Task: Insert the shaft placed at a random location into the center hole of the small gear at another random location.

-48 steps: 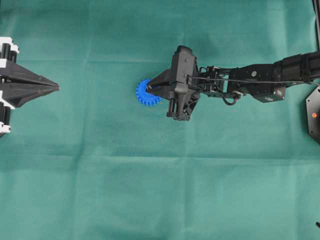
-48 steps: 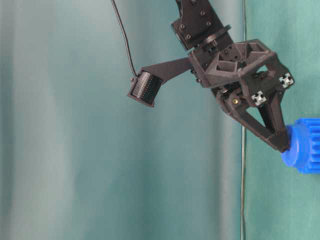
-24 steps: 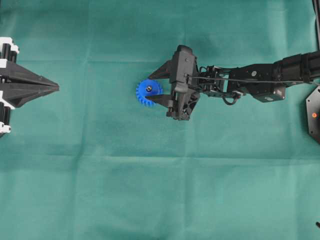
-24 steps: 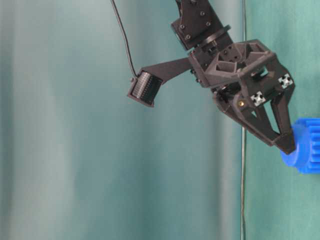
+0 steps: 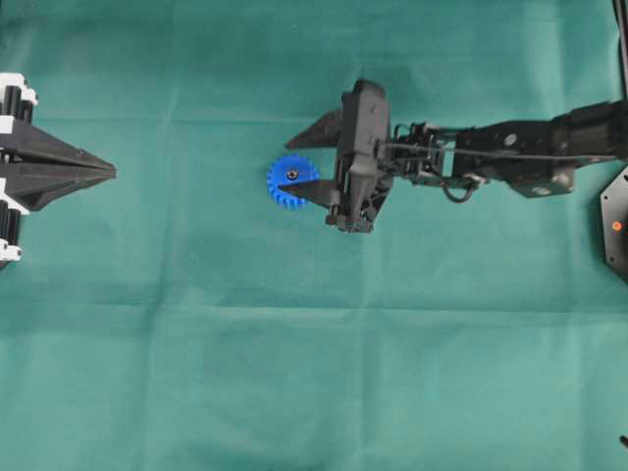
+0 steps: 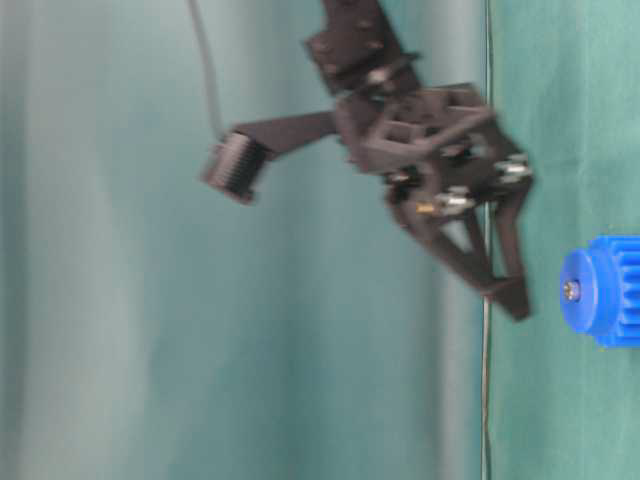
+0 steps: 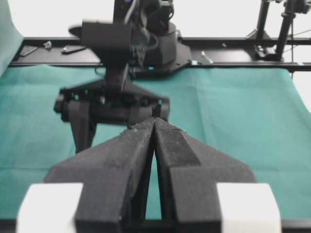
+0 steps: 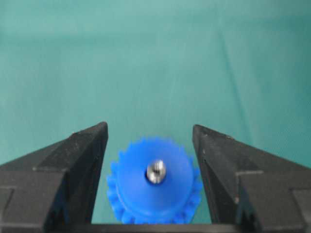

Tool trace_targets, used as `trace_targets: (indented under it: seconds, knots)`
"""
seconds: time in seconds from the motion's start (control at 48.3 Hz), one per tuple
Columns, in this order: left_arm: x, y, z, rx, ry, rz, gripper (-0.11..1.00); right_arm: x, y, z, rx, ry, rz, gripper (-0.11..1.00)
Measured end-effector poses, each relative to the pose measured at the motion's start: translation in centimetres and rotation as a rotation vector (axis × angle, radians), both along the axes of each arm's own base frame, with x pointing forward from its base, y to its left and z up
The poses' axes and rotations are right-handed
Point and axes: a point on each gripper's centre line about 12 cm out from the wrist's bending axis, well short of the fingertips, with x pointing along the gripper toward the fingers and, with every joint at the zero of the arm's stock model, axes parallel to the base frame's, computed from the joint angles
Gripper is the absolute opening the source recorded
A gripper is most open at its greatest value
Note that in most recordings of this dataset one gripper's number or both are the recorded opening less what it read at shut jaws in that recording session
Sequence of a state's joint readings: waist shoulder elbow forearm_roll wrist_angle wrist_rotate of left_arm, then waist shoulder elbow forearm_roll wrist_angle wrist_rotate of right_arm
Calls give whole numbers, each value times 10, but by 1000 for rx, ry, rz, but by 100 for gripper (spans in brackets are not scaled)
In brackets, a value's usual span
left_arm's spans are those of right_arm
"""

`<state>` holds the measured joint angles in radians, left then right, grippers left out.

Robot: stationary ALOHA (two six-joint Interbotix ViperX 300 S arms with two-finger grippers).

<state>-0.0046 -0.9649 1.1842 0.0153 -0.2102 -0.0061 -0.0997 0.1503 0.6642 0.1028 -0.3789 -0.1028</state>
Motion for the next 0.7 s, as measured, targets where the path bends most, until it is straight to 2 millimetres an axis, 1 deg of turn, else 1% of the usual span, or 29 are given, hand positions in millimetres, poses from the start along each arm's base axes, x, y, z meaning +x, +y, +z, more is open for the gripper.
trace_targets:
  seconds: [0.145, 0.228, 0.455, 0.538, 0.703]
  knots:
    - [0, 0, 0, -1, 0, 0, 1, -2, 0, 17, -1, -26, 2, 70]
    - [0, 0, 0, 0, 0, 0, 1, -3, 1, 23, -2, -35, 2, 70]
    - [0, 0, 0, 0, 0, 2, 1, -4, 1, 28, -2, -45, 2, 70]
    - [0, 0, 0, -1, 0, 0, 1, -9, 2, 28, -2, -43, 4, 70]
    - [0, 0, 0, -3, 0, 0, 1, -25, 4, 38, -4, -58, 5, 70]
